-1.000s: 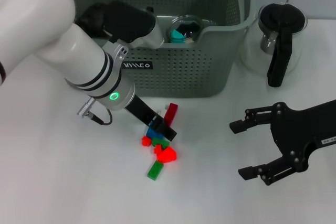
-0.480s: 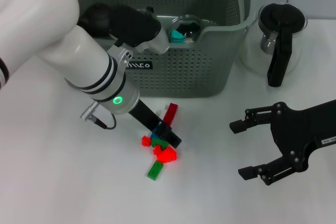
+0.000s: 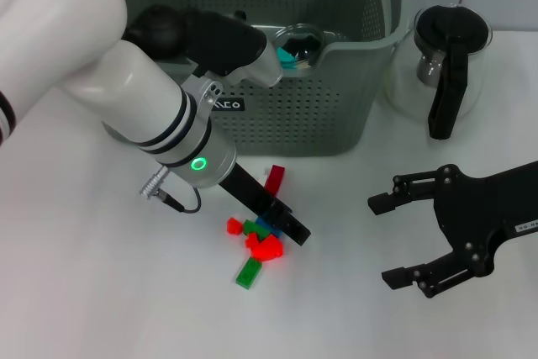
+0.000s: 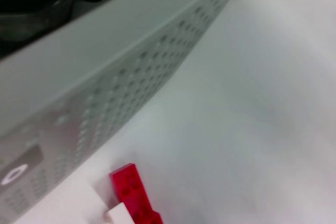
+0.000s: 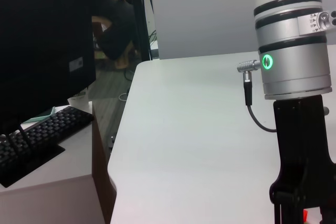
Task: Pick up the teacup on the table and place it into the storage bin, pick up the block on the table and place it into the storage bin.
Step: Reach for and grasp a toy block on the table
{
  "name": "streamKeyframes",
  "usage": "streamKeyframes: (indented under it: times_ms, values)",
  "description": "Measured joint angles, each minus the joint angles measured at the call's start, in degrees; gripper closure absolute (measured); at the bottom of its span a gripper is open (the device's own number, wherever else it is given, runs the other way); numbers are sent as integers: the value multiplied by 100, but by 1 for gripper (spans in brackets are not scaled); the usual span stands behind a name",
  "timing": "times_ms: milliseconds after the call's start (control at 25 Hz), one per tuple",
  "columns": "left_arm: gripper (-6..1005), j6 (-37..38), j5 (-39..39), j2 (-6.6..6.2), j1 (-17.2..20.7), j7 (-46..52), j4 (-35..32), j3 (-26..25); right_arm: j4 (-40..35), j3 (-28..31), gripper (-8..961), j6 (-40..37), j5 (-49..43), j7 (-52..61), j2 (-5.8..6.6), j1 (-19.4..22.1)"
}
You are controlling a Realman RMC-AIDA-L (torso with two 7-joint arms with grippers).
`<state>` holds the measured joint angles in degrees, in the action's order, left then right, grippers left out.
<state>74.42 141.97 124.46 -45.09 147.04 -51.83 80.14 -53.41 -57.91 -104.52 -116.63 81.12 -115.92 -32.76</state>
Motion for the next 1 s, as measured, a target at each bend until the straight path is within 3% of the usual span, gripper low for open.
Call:
streamKeyframes:
  times_ms: [680,1000]
  values:
    - [216,502,-247,-61,-9,73,-210,-290,-11,9,25,28,0,34,3,-45]
    - [220,454,-45,-84,-19,348,-199,-404,-12,59,25,-6,0,-2,95,-46]
